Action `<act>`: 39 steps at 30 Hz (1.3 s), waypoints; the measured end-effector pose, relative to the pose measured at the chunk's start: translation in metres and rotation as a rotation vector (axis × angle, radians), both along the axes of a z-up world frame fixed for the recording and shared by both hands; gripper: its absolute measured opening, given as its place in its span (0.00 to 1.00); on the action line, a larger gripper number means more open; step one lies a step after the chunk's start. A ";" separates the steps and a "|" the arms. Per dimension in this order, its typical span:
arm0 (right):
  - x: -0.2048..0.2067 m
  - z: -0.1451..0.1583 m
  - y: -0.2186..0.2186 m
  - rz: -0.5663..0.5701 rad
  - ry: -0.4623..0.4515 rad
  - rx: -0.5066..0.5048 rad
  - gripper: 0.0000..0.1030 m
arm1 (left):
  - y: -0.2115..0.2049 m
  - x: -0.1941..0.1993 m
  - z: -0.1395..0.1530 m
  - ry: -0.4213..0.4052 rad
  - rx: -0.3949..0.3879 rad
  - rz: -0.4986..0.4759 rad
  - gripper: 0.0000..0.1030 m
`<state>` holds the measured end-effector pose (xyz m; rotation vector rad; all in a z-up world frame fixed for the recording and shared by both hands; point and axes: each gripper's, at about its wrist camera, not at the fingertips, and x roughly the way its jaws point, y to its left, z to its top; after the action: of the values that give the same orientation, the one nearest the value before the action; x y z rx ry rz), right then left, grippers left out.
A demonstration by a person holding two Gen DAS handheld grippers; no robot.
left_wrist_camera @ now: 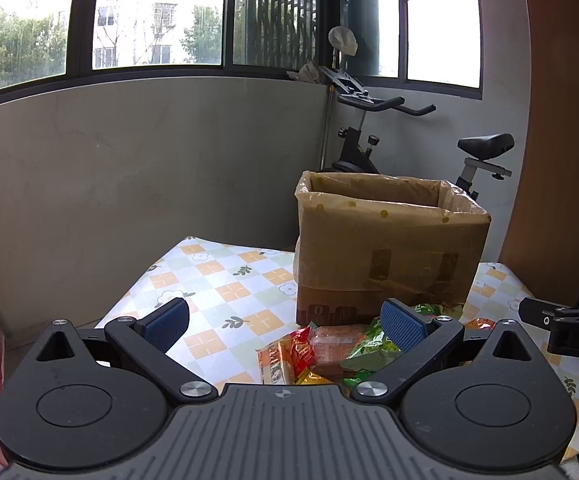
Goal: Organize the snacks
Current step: 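Lower both tools toward the snack pile in front of the box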
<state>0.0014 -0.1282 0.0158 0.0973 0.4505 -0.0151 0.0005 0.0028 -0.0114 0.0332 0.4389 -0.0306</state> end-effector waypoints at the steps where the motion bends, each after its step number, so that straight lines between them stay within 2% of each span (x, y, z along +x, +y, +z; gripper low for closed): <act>1: 0.000 -0.001 -0.001 0.001 0.000 0.003 1.00 | 0.001 0.001 -0.001 0.007 -0.003 0.002 1.00; 8: 0.006 -0.015 -0.010 0.004 -0.016 0.027 1.00 | 0.007 0.015 -0.018 0.067 -0.015 0.023 1.00; 19: 0.037 -0.077 -0.022 -0.028 0.068 0.056 1.00 | 0.029 0.051 -0.074 0.168 -0.063 0.074 0.99; 24: 0.043 -0.100 -0.021 -0.022 0.098 0.011 0.98 | 0.016 0.061 -0.092 0.185 -0.044 0.018 0.99; 30: 0.052 -0.126 -0.020 0.015 0.155 0.012 0.96 | -0.005 0.063 -0.110 0.202 -0.004 -0.058 0.99; 39: 0.060 -0.142 -0.014 0.053 0.138 -0.032 0.94 | -0.010 0.070 -0.130 0.234 -0.028 -0.063 0.94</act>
<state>0.0610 -0.1427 -0.1266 0.0528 0.5905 0.0228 0.0706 -0.0077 -0.1418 0.0162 0.6710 -0.1035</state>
